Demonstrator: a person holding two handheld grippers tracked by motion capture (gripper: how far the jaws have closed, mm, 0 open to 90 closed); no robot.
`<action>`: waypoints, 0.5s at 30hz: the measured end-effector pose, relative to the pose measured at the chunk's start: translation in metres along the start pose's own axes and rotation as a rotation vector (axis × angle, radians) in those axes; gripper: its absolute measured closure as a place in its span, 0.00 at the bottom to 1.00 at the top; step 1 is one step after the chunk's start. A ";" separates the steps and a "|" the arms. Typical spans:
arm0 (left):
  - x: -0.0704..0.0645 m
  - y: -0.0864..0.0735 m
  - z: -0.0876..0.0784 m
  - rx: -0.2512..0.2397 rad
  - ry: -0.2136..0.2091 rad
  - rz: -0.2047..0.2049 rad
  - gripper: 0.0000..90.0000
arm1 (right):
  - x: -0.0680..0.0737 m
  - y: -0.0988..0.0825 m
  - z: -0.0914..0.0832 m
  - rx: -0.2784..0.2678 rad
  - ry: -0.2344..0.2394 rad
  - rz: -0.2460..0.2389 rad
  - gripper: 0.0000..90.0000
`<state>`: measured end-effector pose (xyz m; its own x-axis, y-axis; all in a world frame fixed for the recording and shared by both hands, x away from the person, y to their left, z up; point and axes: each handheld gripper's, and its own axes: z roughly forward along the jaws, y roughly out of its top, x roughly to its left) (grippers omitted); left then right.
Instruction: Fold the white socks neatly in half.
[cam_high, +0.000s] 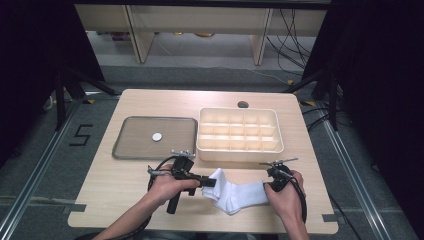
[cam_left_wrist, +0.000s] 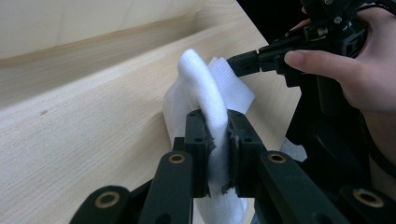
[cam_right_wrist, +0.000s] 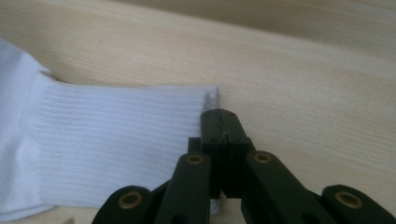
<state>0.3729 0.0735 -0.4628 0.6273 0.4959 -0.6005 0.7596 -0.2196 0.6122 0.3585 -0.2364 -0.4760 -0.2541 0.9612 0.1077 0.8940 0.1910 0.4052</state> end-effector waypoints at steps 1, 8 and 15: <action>0.000 0.000 0.000 0.001 -0.001 -0.001 0.89 | 0.000 0.000 0.000 0.002 0.002 0.002 1.00; -0.004 0.000 0.002 0.009 0.005 0.017 0.89 | 0.006 -0.001 0.006 0.008 0.012 0.019 1.00; -0.006 -0.001 0.005 0.010 -0.021 0.028 0.89 | 0.015 0.000 0.008 0.019 0.028 -0.001 1.00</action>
<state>0.3688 0.0669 -0.4625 0.6515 0.4720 -0.5939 0.7435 -0.2416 0.6236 0.3574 -0.2209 -0.4814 -0.2653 0.9549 0.1332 0.9004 0.1960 0.3883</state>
